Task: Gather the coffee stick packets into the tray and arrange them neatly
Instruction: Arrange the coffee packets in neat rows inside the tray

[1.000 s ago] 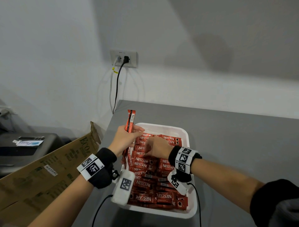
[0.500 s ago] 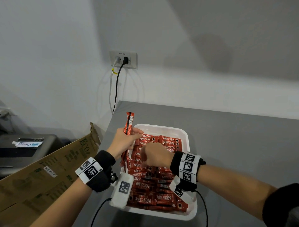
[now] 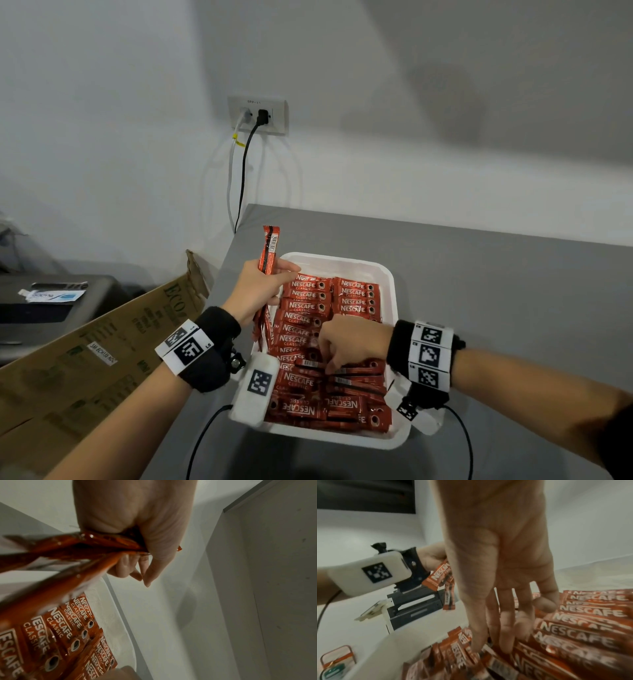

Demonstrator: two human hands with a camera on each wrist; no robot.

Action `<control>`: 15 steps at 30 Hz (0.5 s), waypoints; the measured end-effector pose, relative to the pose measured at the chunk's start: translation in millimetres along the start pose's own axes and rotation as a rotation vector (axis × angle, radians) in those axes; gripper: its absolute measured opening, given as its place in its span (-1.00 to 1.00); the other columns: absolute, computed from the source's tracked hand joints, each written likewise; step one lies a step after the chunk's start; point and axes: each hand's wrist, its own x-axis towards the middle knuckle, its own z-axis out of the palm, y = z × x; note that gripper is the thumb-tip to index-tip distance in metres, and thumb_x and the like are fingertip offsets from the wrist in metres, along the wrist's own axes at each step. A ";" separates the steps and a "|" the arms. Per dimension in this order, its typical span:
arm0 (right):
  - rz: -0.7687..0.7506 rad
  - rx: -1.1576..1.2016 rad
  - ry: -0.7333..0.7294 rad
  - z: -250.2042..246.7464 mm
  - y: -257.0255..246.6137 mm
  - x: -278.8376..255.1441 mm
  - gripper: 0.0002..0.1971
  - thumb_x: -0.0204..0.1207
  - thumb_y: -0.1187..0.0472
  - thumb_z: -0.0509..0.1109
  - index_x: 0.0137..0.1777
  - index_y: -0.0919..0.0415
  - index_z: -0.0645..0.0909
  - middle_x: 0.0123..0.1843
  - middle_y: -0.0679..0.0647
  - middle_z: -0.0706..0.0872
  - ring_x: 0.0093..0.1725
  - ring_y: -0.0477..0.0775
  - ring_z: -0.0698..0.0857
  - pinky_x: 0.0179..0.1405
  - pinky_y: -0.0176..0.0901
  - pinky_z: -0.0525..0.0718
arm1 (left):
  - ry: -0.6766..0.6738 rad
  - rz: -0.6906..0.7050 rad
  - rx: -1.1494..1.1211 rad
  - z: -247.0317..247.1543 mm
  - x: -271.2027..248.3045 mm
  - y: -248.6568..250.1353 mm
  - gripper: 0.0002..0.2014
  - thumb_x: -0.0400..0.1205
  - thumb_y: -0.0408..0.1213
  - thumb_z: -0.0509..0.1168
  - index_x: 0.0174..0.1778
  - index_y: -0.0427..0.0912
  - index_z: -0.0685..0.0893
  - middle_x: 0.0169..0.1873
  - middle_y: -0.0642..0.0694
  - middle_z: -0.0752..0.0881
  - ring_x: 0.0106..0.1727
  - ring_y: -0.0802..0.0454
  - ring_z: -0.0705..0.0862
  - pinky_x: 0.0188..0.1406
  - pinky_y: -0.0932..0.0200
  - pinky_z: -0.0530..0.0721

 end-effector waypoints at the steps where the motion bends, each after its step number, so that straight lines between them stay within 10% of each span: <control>1: 0.007 -0.023 0.005 3.0 -0.7 -0.4 -0.68 0.46 0.08 0.50 0.11 0.27 0.71 0.06 0.13 0.76 0.02 0.14 0.72 0.03 -0.04 0.69 | -0.009 0.001 0.005 1.6 -0.4 -0.1 -0.96 0.57 -0.43 0.35 -0.11 -0.28 0.70 -0.40 -0.01 0.60 -0.69 0.28 0.45 -0.68 0.42 0.41; 15: -0.054 0.125 0.024 8.3 -8.7 6.8 -0.76 0.48 0.16 0.49 0.06 0.30 0.70 0.03 0.17 0.76 -0.03 0.10 0.70 -0.08 -0.17 0.61 | -0.034 0.013 0.026 3.0 -5.8 -3.3 -0.90 0.58 -0.44 0.33 -0.03 -0.34 0.70 -0.22 -0.18 0.66 -0.69 0.29 0.48 -0.68 0.44 0.40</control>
